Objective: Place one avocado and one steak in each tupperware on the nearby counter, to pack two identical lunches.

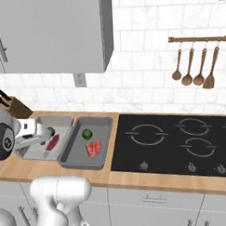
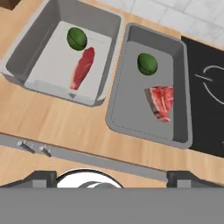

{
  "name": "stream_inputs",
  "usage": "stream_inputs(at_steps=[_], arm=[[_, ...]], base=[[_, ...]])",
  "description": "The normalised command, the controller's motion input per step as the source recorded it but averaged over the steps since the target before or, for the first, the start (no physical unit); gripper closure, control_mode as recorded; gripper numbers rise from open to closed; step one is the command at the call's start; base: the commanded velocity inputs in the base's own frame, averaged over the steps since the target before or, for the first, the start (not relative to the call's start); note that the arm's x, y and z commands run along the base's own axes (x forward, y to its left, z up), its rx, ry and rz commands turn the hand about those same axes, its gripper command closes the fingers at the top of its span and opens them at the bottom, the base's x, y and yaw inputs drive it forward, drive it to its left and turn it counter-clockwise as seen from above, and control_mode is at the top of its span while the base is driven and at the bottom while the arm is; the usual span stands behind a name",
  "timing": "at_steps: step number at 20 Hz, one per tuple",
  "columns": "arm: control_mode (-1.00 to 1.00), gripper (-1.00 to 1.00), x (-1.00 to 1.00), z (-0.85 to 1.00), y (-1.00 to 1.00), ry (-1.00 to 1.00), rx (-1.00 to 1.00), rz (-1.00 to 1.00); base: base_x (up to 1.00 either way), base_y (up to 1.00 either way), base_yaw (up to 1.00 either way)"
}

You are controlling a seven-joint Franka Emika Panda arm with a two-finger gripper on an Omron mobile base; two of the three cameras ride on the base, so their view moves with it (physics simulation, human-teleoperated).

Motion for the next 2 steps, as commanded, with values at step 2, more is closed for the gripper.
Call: stream_inputs(at_steps=[2], arm=[[-1.00,-1.00,-0.01,0.00,-0.18,0.00,0.06,0.00]], base=[[0.00,0.00,0.00]])
